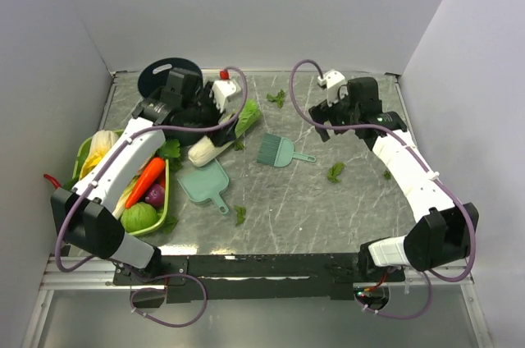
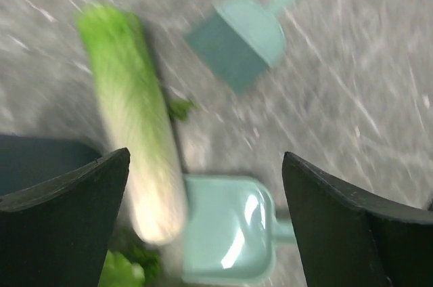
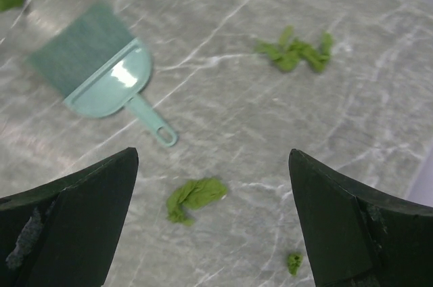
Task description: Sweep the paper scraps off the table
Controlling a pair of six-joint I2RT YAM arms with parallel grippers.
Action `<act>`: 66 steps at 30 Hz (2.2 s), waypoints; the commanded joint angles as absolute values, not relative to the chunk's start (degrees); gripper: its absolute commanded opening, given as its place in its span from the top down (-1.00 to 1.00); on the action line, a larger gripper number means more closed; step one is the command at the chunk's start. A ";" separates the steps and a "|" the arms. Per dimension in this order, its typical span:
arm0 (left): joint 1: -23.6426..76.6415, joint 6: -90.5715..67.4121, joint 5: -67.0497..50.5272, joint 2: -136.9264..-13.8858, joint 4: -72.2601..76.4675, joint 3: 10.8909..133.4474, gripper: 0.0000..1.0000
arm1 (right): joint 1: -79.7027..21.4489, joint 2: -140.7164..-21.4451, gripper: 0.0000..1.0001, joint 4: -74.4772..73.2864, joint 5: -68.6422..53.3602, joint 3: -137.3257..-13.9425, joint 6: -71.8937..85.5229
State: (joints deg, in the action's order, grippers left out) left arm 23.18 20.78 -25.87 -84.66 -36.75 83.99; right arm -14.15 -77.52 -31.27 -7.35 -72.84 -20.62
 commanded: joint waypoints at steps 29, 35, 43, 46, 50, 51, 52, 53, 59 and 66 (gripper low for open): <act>22.59 15.22 -32.87 -86.22 -43.07 77.26 -0.80 | -14.41 -102.39 -0.70 -43.27 -31.29 -81.13 -59.59; 20.22 1.35 -34.80 -85.18 -36.22 72.97 -0.80 | -17.92 -105.29 -0.69 -36.13 -24.53 -78.14 -60.64; 17.05 -3.69 -34.89 -82.35 -33.93 67.94 -0.79 | -19.60 -109.68 -0.54 -33.49 -20.48 -79.10 -61.08; 16.79 -3.60 -35.16 -82.62 -34.19 68.38 -0.79 | -19.60 -110.30 -0.54 -32.96 -19.69 -77.70 -63.27; 16.52 -2.90 -34.72 -83.23 -34.54 69.08 -0.79 | -19.95 -111.18 -0.46 -34.10 -18.90 -76.90 -65.74; 16.52 -2.81 -34.46 -83.41 -34.54 69.17 -0.79 | -19.95 -111.44 -0.44 -34.45 -18.90 -77.60 -66.00; 16.52 -2.81 -34.19 -83.50 -34.45 69.34 -0.78 | -19.95 -111.62 -0.42 -34.63 -18.72 -77.96 -66.09; 16.52 -2.81 -34.02 -83.67 -34.45 69.43 -0.78 | -20.04 -112.23 -0.40 -35.24 -18.46 -78.39 -66.18; 16.44 -1.32 -32.61 -84.90 -35.51 71.98 -0.78 | -21.27 -114.26 -0.26 -37.62 -16.61 -80.95 -66.53; 16.44 -0.97 -32.43 -86.66 -35.24 74.00 -0.78 | -21.97 -114.26 -0.01 -39.19 -16.08 -80.94 -66.45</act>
